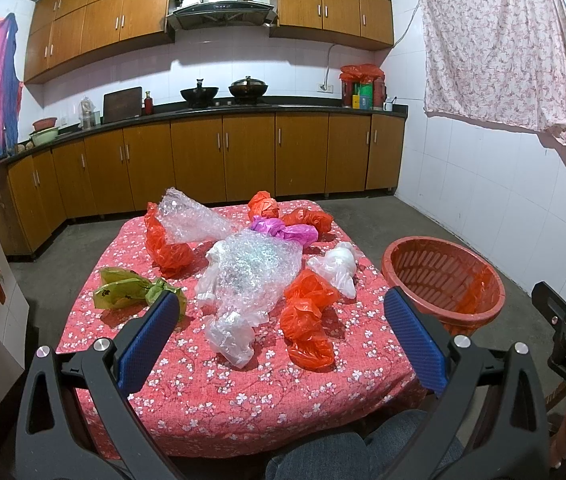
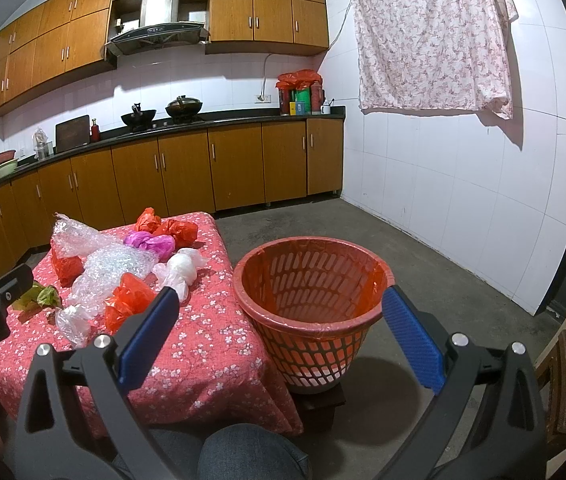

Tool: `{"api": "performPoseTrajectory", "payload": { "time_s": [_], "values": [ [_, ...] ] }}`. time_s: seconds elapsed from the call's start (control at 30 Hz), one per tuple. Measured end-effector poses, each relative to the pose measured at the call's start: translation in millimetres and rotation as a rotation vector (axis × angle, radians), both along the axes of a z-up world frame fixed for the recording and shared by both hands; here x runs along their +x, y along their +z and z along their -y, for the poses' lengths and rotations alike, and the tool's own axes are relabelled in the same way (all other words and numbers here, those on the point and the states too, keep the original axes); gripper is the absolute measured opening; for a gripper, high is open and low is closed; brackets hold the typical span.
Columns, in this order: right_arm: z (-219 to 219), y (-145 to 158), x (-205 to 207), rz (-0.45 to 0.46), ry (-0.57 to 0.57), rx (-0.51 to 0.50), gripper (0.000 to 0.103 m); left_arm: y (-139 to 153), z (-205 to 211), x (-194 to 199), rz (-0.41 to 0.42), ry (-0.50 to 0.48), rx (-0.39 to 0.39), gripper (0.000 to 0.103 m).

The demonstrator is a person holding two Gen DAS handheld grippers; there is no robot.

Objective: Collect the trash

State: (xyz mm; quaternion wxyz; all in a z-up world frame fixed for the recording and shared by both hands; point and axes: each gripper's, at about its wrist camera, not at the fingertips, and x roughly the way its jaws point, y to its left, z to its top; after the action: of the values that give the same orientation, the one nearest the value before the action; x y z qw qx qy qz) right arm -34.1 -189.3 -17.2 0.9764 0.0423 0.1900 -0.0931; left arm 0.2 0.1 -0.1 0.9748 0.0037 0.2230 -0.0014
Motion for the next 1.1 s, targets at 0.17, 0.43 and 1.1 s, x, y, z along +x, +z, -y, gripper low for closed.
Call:
{"api": "performPoseTrajectory", "payload": {
  "time_s": [0.17, 0.43, 1.1],
  "values": [
    [0.4, -0.4, -0.1, 0.000, 0.000, 0.000, 0.099, 0.0, 0.1, 0.0, 0.000, 0.000, 0.000, 0.101],
    [1.2, -0.9, -0.2, -0.001, 0.002, 0.000, 0.099, 0.0, 0.0, 0.1, -0.001, 0.000, -0.001, 0.101],
    [3.6, -0.5, -0.5, -0.001, 0.003, 0.000, 0.099, 0.0, -0.1, 0.1, -0.003, 0.000, -0.002, 0.101]
  ]
}}
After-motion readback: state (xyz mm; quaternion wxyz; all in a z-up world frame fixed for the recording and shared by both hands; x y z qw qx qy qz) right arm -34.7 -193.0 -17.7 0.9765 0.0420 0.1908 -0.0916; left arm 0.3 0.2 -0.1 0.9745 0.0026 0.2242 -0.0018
